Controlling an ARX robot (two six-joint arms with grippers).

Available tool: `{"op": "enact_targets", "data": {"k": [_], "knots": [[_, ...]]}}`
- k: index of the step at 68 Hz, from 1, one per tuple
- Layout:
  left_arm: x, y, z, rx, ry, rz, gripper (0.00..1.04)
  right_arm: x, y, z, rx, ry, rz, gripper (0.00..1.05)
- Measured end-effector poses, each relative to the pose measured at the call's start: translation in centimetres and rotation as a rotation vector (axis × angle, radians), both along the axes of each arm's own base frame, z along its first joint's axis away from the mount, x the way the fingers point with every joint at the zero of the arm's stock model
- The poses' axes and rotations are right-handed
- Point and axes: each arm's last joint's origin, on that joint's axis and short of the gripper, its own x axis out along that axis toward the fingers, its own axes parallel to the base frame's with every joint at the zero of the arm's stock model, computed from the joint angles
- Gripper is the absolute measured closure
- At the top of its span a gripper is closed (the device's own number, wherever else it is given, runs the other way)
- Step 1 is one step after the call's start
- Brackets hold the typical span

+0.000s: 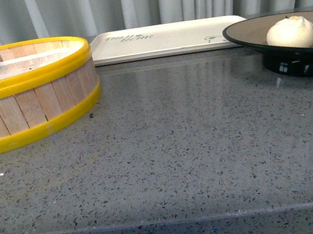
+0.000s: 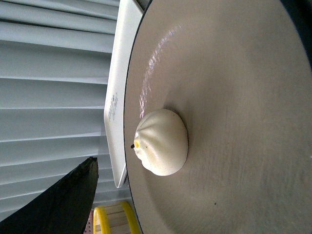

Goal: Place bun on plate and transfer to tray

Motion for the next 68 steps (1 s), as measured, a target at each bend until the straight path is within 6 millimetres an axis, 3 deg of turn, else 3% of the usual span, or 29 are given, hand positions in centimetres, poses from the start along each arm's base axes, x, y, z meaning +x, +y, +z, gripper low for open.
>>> {"op": "enact_targets", "data": {"k": [7, 12, 30, 43, 56, 68], "knots": [[0.0, 0.0, 0.0, 0.0, 0.0, 0.0, 0.07, -0.2, -0.1, 0.0, -0.001, 0.002, -0.002, 0.38], [0.0, 0.0, 0.0, 0.0, 0.0, 0.0, 0.07, -0.3, -0.1, -0.3, 0.0, 0.008, -0.004, 0.57], [0.0, 0.0, 0.0, 0.0, 0.0, 0.0, 0.07, -0.9, 0.0, -0.4, -0.018, 0.014, -0.019, 0.99], [0.0, 0.0, 0.0, 0.0, 0.0, 0.0, 0.07, -1.1, 0.2, -0.5, -0.021, 0.017, -0.005, 1.01], [0.0, 0.0, 0.0, 0.0, 0.0, 0.0, 0.07, -1.0, 0.0, 0.7, -0.019, -0.072, 0.001, 1.01], [0.0, 0.0, 0.0, 0.0, 0.0, 0.0, 0.07, 0.8, -1.4, 2.8, -0.011, -0.135, -0.003, 1.01]]}}
